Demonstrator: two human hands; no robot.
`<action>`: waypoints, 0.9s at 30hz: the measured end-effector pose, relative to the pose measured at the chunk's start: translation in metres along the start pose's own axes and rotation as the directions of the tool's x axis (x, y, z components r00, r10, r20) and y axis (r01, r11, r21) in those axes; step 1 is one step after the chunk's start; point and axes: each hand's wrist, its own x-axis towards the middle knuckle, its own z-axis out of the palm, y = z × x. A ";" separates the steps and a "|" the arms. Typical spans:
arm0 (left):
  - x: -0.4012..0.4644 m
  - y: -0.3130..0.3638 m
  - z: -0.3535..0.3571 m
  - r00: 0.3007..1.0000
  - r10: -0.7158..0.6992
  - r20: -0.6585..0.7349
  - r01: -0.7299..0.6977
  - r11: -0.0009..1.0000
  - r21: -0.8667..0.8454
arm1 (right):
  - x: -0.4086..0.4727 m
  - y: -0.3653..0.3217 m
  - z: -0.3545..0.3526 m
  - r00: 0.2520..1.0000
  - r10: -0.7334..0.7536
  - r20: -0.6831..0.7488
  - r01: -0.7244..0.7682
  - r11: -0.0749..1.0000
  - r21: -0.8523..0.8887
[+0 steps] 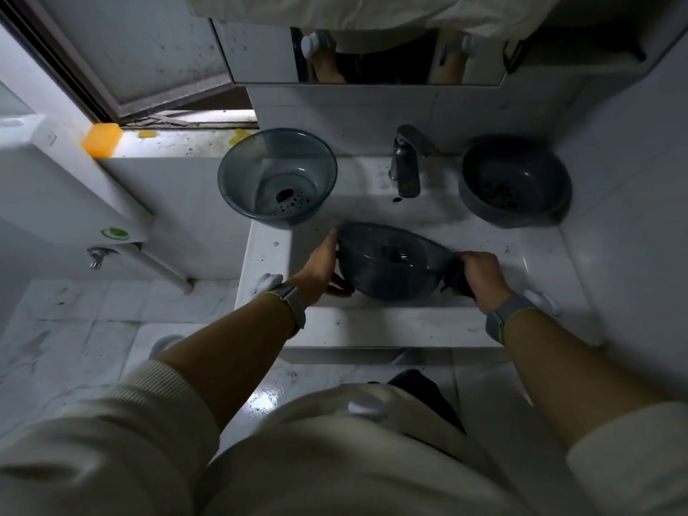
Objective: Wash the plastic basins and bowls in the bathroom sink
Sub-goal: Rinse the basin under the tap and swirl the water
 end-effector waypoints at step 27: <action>0.035 0.025 -0.009 0.957 0.175 -0.231 -0.095 0.943 0.320 | 0.013 -0.042 -0.004 0.894 -0.442 -0.073 0.381 0.836 -0.396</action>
